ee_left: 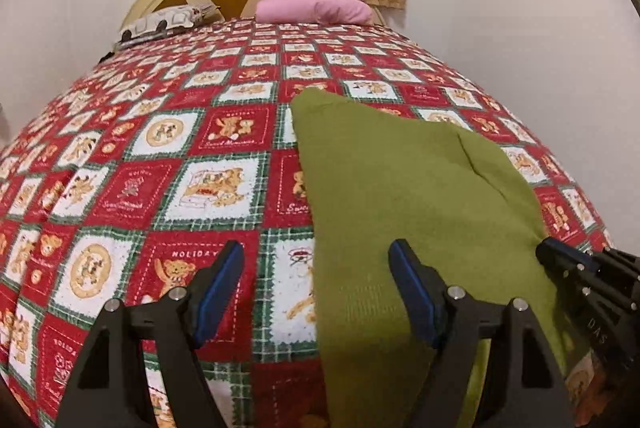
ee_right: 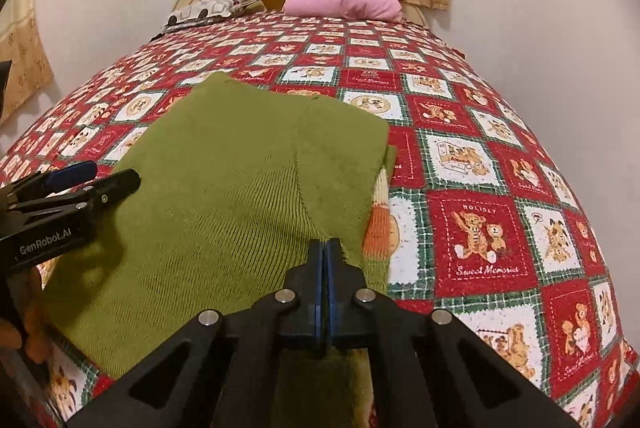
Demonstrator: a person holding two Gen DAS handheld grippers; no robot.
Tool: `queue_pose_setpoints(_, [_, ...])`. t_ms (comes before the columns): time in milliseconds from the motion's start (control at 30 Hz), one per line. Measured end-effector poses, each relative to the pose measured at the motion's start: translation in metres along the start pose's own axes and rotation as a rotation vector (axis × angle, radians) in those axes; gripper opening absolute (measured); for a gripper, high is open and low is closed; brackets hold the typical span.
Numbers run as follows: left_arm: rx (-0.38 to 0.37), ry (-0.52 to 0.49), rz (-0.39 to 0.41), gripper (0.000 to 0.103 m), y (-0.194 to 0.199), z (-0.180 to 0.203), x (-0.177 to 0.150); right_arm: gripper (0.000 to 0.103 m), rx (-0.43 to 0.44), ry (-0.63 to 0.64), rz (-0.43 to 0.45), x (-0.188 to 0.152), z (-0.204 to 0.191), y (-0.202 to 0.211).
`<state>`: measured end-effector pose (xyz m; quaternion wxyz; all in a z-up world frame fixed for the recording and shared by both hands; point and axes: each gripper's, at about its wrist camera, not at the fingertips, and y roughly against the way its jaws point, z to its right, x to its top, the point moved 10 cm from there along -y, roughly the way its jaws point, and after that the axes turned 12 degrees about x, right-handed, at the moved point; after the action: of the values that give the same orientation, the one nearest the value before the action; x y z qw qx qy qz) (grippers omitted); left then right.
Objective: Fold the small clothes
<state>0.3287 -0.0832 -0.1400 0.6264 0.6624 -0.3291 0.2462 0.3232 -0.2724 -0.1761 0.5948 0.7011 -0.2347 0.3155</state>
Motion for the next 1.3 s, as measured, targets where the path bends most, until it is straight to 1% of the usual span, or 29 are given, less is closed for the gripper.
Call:
queue_pose_setpoints(100, [0.026, 0.006, 0.003, 0.088, -0.002, -0.003, -0.001, 0.0, -0.014, 0.017, 0.019, 0.0, -0.004, 0.001])
queue_pose_setpoints(167, [0.037, 0.014, 0.0, 0.089, -0.002, -0.005, -0.001, 0.0, -0.015, 0.016, 0.056, 0.003, -0.005, 0.011])
queue_pose_setpoints(200, [0.043, 0.015, 0.001, 0.089, 0.0, -0.006, -0.001, 0.001, -0.017, 0.002, 0.127, 0.007, -0.004, 0.026])
queue_pose_setpoints(233, [0.051, 0.012, 0.01, 0.089, 0.004, -0.008, -0.002, 0.006, -0.047, -0.025, 0.202, 0.01, 0.002, 0.045])
queue_pose_setpoints(267, [0.054, 0.005, 0.019, 0.089, 0.007, -0.009, -0.002, 0.008, -0.066, -0.055, 0.24, 0.011, 0.009, 0.057])
queue_pose_setpoints(300, [0.056, -0.001, 0.024, 0.089, 0.009, -0.009, -0.003, 0.016, -0.084, -0.116, 0.267, 0.007, 0.02, 0.068])
queue_pose_setpoints(333, [0.06, -0.001, 0.028, 0.089, 0.011, -0.01, -0.005, 0.023, -0.097, -0.164, 0.257, 0.0, 0.029, 0.07])
queue_pose_setpoints(367, [0.062, 0.003, 0.028, 0.089, 0.013, -0.01, -0.006, 0.023, -0.106, -0.214, 0.221, -0.01, 0.038, 0.066])
queue_pose_setpoints(400, [0.062, 0.008, 0.027, 0.089, 0.014, -0.011, -0.006, 0.023, -0.095, -0.271, 0.179, -0.023, 0.048, 0.06])
queue_pose_setpoints(433, [0.06, 0.016, 0.024, 0.089, 0.015, -0.012, -0.007, 0.023, -0.075, -0.321, 0.156, -0.031, 0.054, 0.055])
queue_pose_setpoints(533, [0.06, 0.018, 0.025, 0.09, 0.019, -0.012, -0.011, 0.024, -0.054, -0.411, 0.128, -0.039, 0.067, 0.05])
queue_pose_setpoints(567, [0.059, 0.013, 0.027, 0.092, 0.021, -0.013, -0.012, 0.024, -0.046, -0.423, 0.114, -0.042, 0.068, 0.047])
queue_pose_setpoints(600, [0.056, 0.006, 0.02, 0.099, 0.022, -0.013, -0.014, 0.029, -0.031, -0.438, 0.084, -0.047, 0.069, 0.041])
queue_pose_setpoints(633, [0.048, -0.005, 0.006, 0.101, 0.021, -0.012, -0.017, 0.032, -0.019, -0.45, 0.06, -0.049, 0.07, 0.035])
queue_pose_setpoints(667, [0.032, -0.016, -0.009, 0.101, 0.021, -0.011, -0.02, 0.034, -0.012, -0.45, 0.06, -0.049, 0.069, 0.035])
queue_pose_setpoints(700, [0.009, -0.026, -0.025, 0.101, 0.02, -0.011, -0.023, 0.044, 0.002, -0.442, 0.061, -0.048, 0.066, 0.035])
queue_pose_setpoints(733, [-0.006, -0.03, -0.034, 0.101, 0.02, -0.011, -0.024, 0.049, 0.023, -0.432, 0.057, -0.047, 0.063, 0.034])
queue_pose_setpoints(767, [-0.037, -0.03, -0.047, 0.101, 0.021, -0.013, -0.023, 0.055, 0.039, -0.426, 0.053, -0.046, 0.062, 0.032])
queue_pose_setpoints(867, [-0.128, -0.003, -0.047, 0.101, 0.029, -0.018, -0.011, 0.056, 0.084, -0.448, 0.039, -0.041, 0.063, 0.032])
queue_pose_setpoints(933, [-0.179, 0.006, -0.02, 0.101, 0.037, -0.02, 0.005, 0.056, 0.126, -0.486, 0.068, -0.036, 0.065, 0.04])
queue_pose_setpoints(967, [-0.193, 0.005, 0.005, 0.101, 0.04, -0.019, 0.017, 0.056, 0.163, -0.501, 0.102, -0.029, 0.065, 0.045])
queue_pose_setpoints(1000, [-0.198, 0.001, 0.022, 0.101, 0.042, -0.018, 0.026, 0.058, 0.196, -0.509, 0.124, -0.021, 0.065, 0.049])
queue_pose_setpoints(1033, [-0.2, -0.005, 0.035, 0.101, 0.042, -0.016, 0.035, 0.065, 0.23, -0.513, 0.136, -0.014, 0.063, 0.05])
queue_pose_setpoints(1100, [-0.226, -0.012, 0.036, 0.101, 0.033, -0.005, 0.051, 0.071, 0.281, -0.521, 0.141, 0.001, 0.06, 0.048])
queue_pose_setpoints(1167, [-0.273, 0.005, 0.011, 0.101, 0.02, 0.005, 0.057, 0.071, 0.298, -0.503, 0.128, 0.016, 0.058, 0.038])
queue_pose_setpoints(1200, [-0.295, 0.022, -0.026, 0.101, 0.005, 0.011, 0.057, 0.071, 0.299, -0.477, 0.109, 0.023, 0.056, 0.031])
queue_pose_setpoints(1233, [-0.305, 0.036, -0.053, 0.099, -0.005, 0.015, 0.055, 0.071, 0.289, -0.441, 0.079, 0.027, 0.055, 0.02])
queue_pose_setpoints(1267, [-0.333, 0.063, -0.107, 0.097, -0.022, 0.021, 0.05, 0.071, 0.281, -0.41, 0.05, 0.03, 0.053, 0.008])
queue_pose_setpoints(1300, [-0.358, 0.081, -0.146, 0.091, -0.033, 0.027, 0.044, 0.071, 0.28, -0.391, 0.03, 0.031, 0.053, 0.0])
